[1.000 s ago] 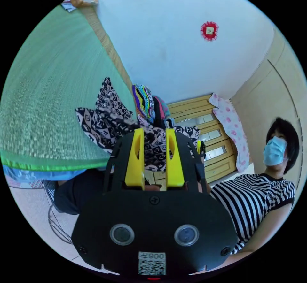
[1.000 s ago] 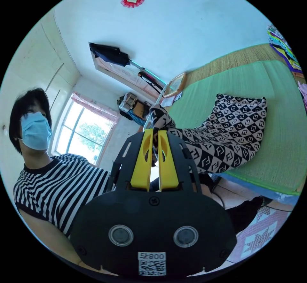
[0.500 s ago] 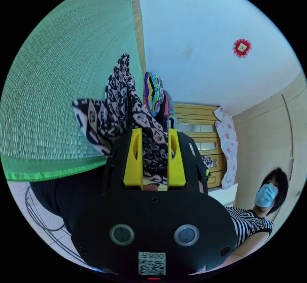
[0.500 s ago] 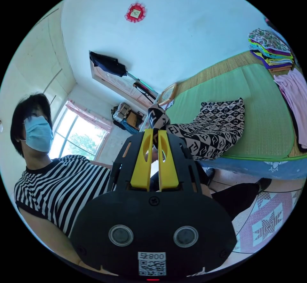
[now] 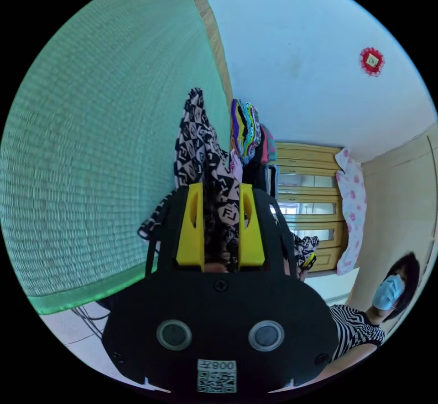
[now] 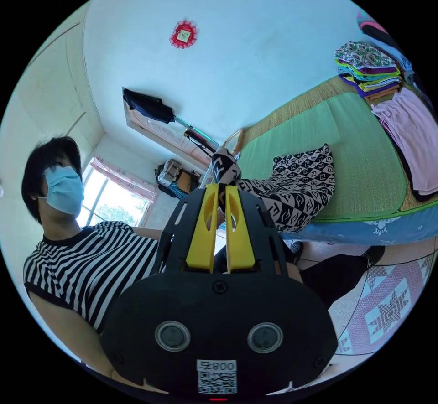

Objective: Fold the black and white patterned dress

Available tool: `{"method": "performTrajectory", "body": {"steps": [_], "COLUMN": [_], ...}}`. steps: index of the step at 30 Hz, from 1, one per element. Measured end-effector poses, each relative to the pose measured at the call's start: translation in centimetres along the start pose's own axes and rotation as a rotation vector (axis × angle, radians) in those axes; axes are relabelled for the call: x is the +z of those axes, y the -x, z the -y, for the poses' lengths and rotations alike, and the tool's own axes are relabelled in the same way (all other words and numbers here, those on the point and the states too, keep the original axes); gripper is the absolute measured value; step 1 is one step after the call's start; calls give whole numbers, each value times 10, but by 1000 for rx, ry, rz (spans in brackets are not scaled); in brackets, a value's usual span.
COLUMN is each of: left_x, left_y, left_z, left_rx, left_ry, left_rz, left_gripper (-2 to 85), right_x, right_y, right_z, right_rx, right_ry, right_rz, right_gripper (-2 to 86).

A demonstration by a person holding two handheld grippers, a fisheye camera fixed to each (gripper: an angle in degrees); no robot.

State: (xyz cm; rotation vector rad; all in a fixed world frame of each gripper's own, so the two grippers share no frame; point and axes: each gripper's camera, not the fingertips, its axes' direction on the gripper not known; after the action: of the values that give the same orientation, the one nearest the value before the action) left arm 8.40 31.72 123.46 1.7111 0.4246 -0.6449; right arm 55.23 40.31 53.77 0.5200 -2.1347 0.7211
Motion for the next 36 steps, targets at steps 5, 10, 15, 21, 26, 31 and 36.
{"method": "performTrajectory", "body": {"steps": [5,10,15,21,26,31,36], "left_x": [40,89,121,118,99,83,75], "left_y": [-17,-36,-63,-125,-208,-286,-369], "left_z": [-14,-28,-57,-112,-172,-238,-316], "left_rx": [-36,-65,-57,54,246,415,608], "left_ry": [66,99,118,52,-4,-80,-139], "left_rz": [-4,-42,-110,-191,-230,-285,-289], "left_gripper": [128,119,48,32,29,28,26], "right_x": [-23,-46,-78,-131,-181,-234,-292], "right_y": [6,18,24,27,40,65,105], "right_z": [7,19,27,37,46,56,68], "right_rx": [8,-1,5,7,-37,-115,-239], "right_ry": [2,11,11,-50,-117,-190,-274], "right_rz": [23,14,2,-14,-24,-28,3], "right_gripper": [20,20,20,20,21,22,20]}}
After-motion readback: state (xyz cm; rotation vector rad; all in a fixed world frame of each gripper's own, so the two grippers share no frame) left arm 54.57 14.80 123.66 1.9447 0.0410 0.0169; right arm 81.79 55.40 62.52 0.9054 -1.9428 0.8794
